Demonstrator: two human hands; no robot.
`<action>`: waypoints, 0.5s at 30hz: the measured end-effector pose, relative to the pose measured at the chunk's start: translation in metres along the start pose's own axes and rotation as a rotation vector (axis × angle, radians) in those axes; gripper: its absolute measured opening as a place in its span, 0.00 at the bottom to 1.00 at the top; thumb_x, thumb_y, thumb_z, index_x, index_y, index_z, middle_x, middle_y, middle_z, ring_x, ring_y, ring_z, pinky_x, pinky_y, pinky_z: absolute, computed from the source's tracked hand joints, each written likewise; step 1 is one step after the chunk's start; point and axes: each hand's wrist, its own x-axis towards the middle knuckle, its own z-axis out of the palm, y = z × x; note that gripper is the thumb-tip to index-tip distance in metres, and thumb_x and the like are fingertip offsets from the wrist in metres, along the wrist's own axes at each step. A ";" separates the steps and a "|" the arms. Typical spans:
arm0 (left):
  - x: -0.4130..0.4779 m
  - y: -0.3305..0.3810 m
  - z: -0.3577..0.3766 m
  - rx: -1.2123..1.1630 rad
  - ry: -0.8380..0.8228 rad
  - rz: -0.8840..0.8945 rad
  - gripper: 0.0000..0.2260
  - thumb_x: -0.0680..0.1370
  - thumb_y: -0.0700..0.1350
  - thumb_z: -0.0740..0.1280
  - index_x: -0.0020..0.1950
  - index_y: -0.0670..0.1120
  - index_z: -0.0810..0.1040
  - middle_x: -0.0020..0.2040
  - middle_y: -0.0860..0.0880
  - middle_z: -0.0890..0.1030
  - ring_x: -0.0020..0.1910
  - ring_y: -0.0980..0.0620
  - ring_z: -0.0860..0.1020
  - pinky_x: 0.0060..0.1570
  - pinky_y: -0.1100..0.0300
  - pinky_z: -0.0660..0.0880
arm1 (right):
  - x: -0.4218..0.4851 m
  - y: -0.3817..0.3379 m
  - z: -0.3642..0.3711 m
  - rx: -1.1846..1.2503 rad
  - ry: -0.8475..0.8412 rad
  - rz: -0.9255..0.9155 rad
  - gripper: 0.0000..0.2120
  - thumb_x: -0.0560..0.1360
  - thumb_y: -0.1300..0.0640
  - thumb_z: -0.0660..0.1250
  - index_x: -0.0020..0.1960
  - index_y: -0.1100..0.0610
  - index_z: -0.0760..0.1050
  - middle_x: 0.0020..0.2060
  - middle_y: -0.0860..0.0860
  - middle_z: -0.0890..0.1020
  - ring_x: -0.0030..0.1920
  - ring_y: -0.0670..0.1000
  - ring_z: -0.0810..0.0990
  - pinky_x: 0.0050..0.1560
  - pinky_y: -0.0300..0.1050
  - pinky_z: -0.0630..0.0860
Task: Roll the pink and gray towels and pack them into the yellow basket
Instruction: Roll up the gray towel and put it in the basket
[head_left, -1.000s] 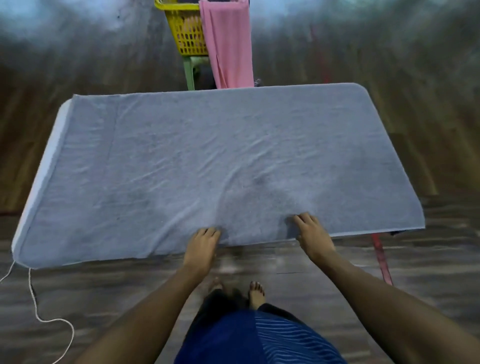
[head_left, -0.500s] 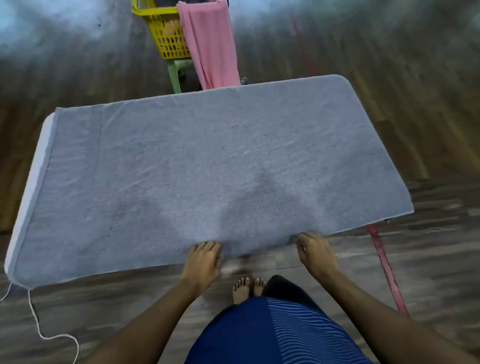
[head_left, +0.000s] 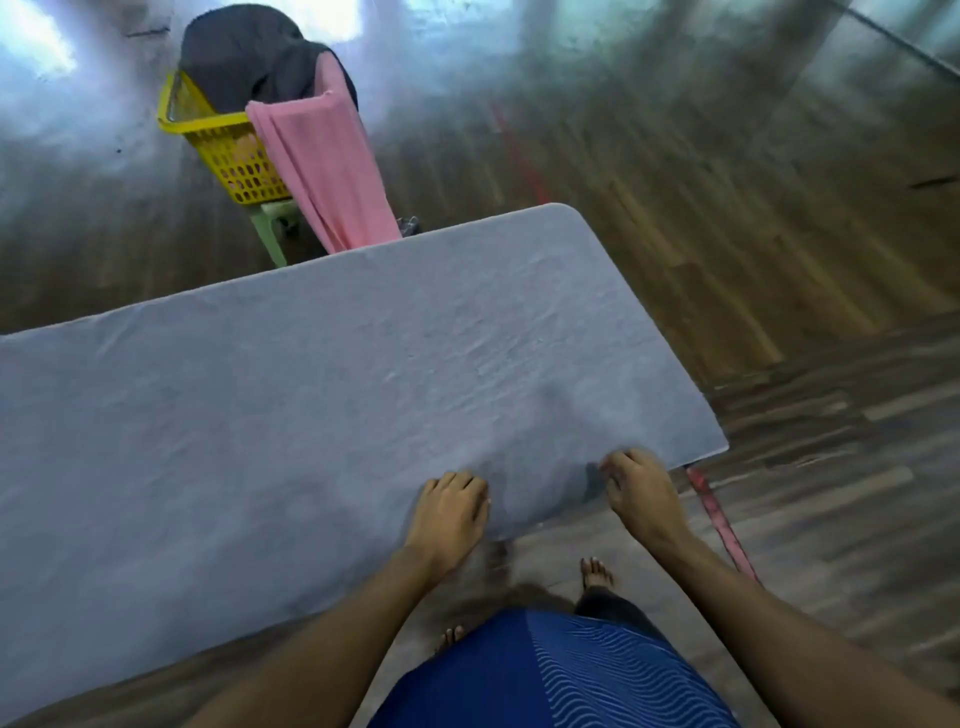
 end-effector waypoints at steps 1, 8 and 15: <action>0.015 0.013 0.005 -0.009 -0.002 0.005 0.04 0.77 0.46 0.65 0.45 0.47 0.77 0.45 0.48 0.79 0.46 0.46 0.76 0.47 0.53 0.69 | 0.010 0.015 -0.008 -0.006 0.003 -0.006 0.06 0.69 0.64 0.70 0.45 0.57 0.80 0.42 0.53 0.80 0.43 0.55 0.78 0.44 0.52 0.76; 0.097 0.109 0.043 0.010 -0.039 -0.026 0.11 0.74 0.50 0.64 0.52 0.46 0.77 0.51 0.46 0.78 0.51 0.44 0.76 0.50 0.51 0.71 | 0.069 0.107 -0.058 -0.106 -0.193 -0.023 0.12 0.70 0.62 0.67 0.53 0.57 0.77 0.51 0.55 0.78 0.51 0.59 0.76 0.47 0.53 0.76; 0.110 0.160 0.074 0.130 -0.113 -0.129 0.30 0.56 0.52 0.82 0.55 0.46 0.79 0.52 0.48 0.81 0.48 0.48 0.81 0.43 0.55 0.79 | 0.092 0.146 -0.075 -0.194 -0.464 -0.235 0.24 0.72 0.58 0.70 0.66 0.52 0.68 0.63 0.50 0.69 0.64 0.55 0.67 0.58 0.51 0.74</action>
